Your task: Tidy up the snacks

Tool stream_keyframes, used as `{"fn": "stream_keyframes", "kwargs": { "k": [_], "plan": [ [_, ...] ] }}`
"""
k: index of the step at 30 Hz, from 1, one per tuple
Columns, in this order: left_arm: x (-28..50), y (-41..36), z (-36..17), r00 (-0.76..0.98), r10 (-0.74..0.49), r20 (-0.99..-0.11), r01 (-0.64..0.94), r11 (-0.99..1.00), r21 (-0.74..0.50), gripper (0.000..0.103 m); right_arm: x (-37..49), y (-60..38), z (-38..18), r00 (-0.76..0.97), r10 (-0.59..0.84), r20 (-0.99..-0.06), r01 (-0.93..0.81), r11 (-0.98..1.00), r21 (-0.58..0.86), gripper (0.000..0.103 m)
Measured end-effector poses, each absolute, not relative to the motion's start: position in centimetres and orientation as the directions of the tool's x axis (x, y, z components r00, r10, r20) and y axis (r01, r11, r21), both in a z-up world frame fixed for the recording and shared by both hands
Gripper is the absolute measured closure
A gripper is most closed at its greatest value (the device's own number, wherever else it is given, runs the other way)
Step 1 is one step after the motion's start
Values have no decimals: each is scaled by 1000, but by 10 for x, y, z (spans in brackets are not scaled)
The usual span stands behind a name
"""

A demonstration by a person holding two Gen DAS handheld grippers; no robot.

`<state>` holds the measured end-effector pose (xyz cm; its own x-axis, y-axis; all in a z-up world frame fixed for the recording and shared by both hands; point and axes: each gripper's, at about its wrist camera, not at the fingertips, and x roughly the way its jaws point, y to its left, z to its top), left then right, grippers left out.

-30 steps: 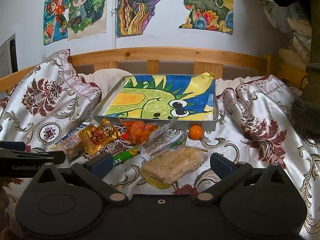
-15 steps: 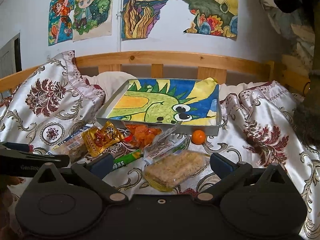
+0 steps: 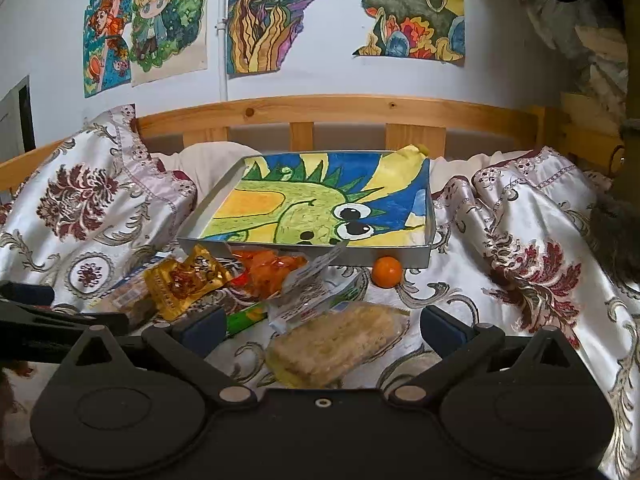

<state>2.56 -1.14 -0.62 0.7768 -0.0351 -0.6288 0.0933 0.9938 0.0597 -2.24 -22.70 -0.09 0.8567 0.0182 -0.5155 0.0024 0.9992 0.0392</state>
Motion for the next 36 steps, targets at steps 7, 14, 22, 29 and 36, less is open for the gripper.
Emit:
{"fn": "stream_keyframes", "kwargs": {
  "k": [7, 14, 22, 29, 36],
  "plan": [
    [56, -15, 1, 765, -154, -625, 218, 975, 27, 1, 16, -245, -15, 882, 96, -461, -94, 995, 28, 1],
    [82, -18, -3, 722, -224, -655, 303, 953, 8, 1, 59, -268, -38, 877, 86, -472, -57, 996, 75, 1],
    [95, -25, -25, 606, -333, -723, 451, 892, -34, 1, 61, -274, -52, 821, 234, -520, -201, 972, 121, 1],
    [106, -27, -47, 477, -415, -775, 548, 830, -108, 1, 73, -279, -65, 741, 343, -578, -321, 936, 145, 1],
    [110, -20, -54, 419, -456, -786, 606, 785, -132, 1, 72, -279, -68, 692, 407, -597, -381, 907, 178, 1]
  ]
}}
